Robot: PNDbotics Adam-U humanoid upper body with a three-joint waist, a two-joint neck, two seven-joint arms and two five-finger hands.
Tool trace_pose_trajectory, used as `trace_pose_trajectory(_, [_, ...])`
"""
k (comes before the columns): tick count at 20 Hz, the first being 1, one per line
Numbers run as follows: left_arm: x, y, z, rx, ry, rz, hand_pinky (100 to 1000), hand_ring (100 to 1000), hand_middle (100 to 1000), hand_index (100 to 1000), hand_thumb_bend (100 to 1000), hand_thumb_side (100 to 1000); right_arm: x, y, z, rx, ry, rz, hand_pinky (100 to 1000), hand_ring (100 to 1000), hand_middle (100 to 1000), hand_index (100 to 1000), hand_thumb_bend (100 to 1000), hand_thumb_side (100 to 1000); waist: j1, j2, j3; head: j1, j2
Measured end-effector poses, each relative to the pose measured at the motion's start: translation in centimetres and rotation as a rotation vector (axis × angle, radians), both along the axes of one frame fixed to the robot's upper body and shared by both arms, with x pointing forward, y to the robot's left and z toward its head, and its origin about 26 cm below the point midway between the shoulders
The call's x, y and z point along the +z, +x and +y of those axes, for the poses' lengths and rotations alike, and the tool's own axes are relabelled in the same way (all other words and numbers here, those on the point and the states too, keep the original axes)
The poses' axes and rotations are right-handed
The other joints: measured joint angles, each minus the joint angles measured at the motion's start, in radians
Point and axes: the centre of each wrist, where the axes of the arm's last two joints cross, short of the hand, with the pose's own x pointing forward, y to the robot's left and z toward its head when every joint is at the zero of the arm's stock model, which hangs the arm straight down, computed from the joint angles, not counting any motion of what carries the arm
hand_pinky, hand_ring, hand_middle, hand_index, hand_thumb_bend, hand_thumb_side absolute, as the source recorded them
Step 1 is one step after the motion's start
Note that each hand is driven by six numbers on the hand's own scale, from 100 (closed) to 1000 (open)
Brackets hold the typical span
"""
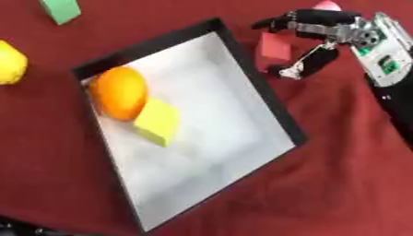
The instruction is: Pick up objects on the table and place them in the box.
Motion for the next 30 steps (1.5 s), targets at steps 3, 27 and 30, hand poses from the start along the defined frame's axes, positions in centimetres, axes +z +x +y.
trace_pose_trajectory(3, [0.0, 0.0, 0.0, 0.0, 0.0, 0.001, 646, 849, 682, 740, 299, 638, 0.1, -0.1, -0.1, -0.003, 0.006, 0.009, 880, 772, 578, 939, 172, 215, 0.0, 0.0, -0.005, 0.0, 0.0])
trace_pose_trajectory(27, [-2.7, -0.3, 1.7, 0.082, -0.024, 0.077, 648, 852, 691, 744, 318, 633, 7.0, -2.2, 3.9, 0.178, 0.006, -0.146, 860, 756, 593, 864, 371, 274, 0.03, -0.092, -0.09, 0.003, 0.025])
trace_pose_trajectory(30, [-3.2, -0.5, 2.5, 0.142, -0.065, 0.085, 648, 853, 692, 745, 321, 635, 8.9, -3.5, 6.9, 0.291, -0.003, -0.189, 848, 749, 591, 843, 424, 351, 0.04, -0.115, -0.104, 0.003, 0.032])
